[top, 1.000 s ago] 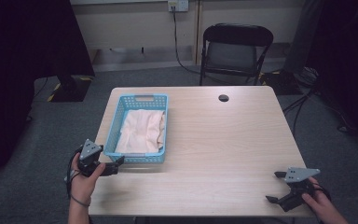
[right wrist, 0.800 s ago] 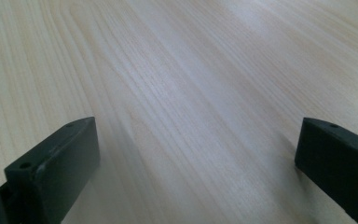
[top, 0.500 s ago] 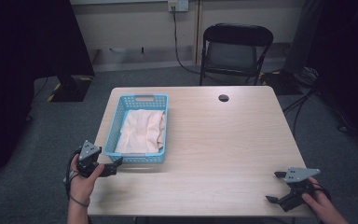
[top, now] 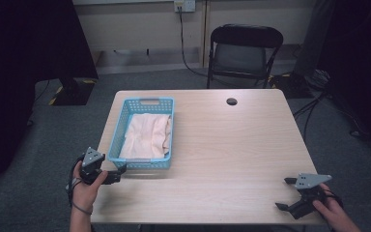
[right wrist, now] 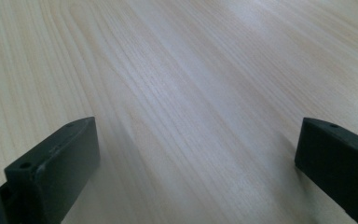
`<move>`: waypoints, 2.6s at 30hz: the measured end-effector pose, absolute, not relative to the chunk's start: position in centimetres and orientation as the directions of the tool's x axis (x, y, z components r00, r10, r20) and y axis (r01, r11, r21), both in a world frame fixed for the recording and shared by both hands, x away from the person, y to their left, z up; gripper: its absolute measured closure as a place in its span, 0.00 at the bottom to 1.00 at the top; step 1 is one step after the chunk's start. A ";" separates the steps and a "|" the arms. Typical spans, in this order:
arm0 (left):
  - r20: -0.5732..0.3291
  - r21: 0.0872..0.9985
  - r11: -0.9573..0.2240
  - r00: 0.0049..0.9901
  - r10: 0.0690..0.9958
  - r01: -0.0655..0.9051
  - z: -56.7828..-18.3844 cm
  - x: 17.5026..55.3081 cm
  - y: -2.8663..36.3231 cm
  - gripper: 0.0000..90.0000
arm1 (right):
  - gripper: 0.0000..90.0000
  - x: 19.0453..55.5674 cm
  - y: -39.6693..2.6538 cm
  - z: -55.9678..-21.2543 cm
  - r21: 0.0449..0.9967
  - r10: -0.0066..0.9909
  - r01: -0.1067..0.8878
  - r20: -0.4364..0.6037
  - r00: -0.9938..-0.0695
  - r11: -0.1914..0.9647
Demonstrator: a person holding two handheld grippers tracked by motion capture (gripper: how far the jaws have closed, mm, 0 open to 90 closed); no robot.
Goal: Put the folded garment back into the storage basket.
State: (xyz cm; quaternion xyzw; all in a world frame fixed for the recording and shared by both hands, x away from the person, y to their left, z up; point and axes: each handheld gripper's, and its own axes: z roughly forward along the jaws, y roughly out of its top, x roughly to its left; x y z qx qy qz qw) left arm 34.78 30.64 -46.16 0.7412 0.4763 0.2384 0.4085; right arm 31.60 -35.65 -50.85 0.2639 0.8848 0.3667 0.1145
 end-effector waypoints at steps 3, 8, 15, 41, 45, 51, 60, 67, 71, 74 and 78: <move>-0.037 0.829 -0.213 0.430 0.902 0.517 -46.4 34.8 30.7 0.03 | 0.00 31.6 -35.7 -50.9 0.709 0.551 0.383 -0.009 -0.835 0.592; -0.039 0.822 -0.217 0.433 0.901 0.527 -46.7 34.9 30.7 0.03 | 0.00 31.6 -35.7 -50.9 0.709 0.551 0.383 -0.009 -0.835 0.592; -0.037 0.810 -0.226 0.432 0.901 0.541 -47.2 35.0 30.7 0.04 | 0.00 31.6 -35.7 -50.9 0.709 0.551 0.383 -0.009 -0.834 0.592; -0.020 0.774 -0.262 0.436 0.900 0.576 -48.5 35.4 30.5 0.04 | 0.00 31.6 -35.6 -50.9 0.709 0.551 0.383 -0.009 -0.835 0.592; -0.019 0.770 -0.266 0.437 0.899 0.581 -48.7 35.5 30.5 0.04 | 0.00 31.6 -35.7 -50.9 0.709 0.551 0.383 -0.009 -0.834 0.592; -0.024 0.761 -0.269 0.439 0.898 0.591 -49.2 35.6 30.4 0.04 | 0.00 31.6 -35.7 -50.9 0.709 0.551 0.383 -0.009 -0.834 0.592; -0.021 0.748 -0.277 0.439 0.898 0.604 -49.7 35.6 30.5 0.04 | 0.00 31.6 -35.6 -50.9 0.709 0.551 0.383 -0.009 -0.834 0.592; -0.009 0.736 -0.292 0.439 0.898 0.611 -50.0 35.7 30.4 0.04 | 0.00 31.6 -35.7 -50.9 0.709 0.551 0.383 -0.009 -0.834 0.592; 0.018 0.720 -0.325 0.452 0.892 0.613 -50.2 35.7 30.3 0.04 | 0.00 31.6 -35.6 -50.9 0.709 0.551 0.383 -0.009 -0.834 0.592; 0.029 0.713 -0.337 0.455 0.890 0.615 -50.4 35.7 30.2 0.04 | 0.00 31.6 -35.6 -50.9 0.709 0.551 0.383 -0.009 -0.835 0.592; 0.028 0.710 -0.345 0.464 0.885 0.615 -50.6 35.7 30.1 0.04 | 0.00 31.6 -35.7 -50.9 0.709 0.551 0.383 -0.009 -0.834 0.592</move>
